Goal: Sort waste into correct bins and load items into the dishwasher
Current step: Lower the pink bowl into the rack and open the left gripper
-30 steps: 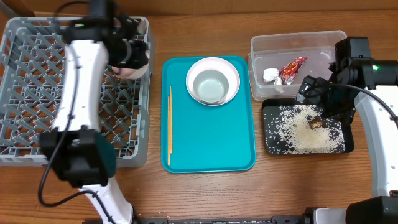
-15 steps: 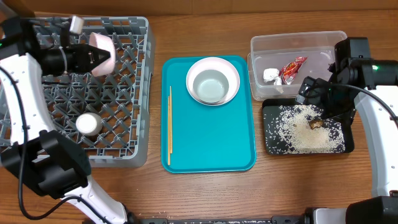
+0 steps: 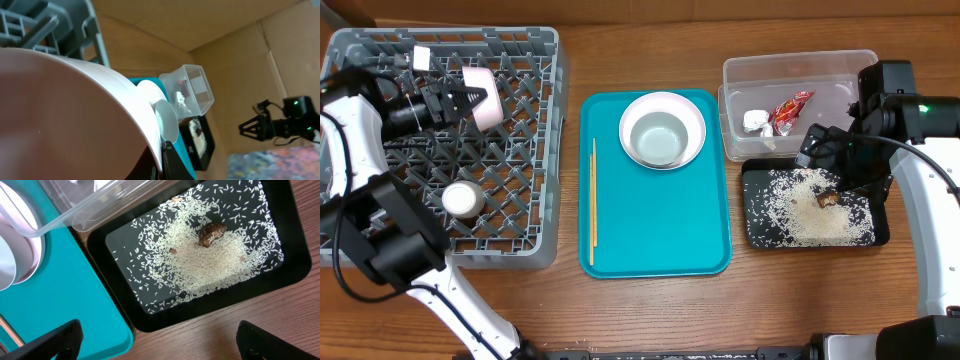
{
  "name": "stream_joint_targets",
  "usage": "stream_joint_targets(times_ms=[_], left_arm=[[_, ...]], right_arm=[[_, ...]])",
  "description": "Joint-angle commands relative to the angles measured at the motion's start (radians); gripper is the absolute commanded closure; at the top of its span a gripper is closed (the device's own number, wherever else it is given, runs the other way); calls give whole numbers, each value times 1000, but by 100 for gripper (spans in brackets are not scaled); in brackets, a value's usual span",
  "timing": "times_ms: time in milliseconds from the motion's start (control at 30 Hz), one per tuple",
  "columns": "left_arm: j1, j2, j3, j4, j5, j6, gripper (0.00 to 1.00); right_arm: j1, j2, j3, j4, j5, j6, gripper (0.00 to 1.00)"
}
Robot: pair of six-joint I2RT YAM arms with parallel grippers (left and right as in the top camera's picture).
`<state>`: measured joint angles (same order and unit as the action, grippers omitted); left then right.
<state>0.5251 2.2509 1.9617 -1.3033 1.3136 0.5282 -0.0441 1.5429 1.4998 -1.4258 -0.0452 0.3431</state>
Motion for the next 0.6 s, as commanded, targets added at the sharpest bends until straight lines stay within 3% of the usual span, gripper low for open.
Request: stream_joint_targets(times_ms=[0,267,333,567], left_arm=[[19,38,-5,-14,59,21,96],[119,49,-5,-71,-70,22,94],[151,49,-5,-98,-88,20,66],[222,35,-2,-205,-87,8,32]], right_arm=[[-1,-20,24,2,-1,-2,0],[-1,-19,24,3,-1,-2,0],[-2,-20,24,3,-1,-2,0],[-2,-19,24,2,-1,-3,0]])
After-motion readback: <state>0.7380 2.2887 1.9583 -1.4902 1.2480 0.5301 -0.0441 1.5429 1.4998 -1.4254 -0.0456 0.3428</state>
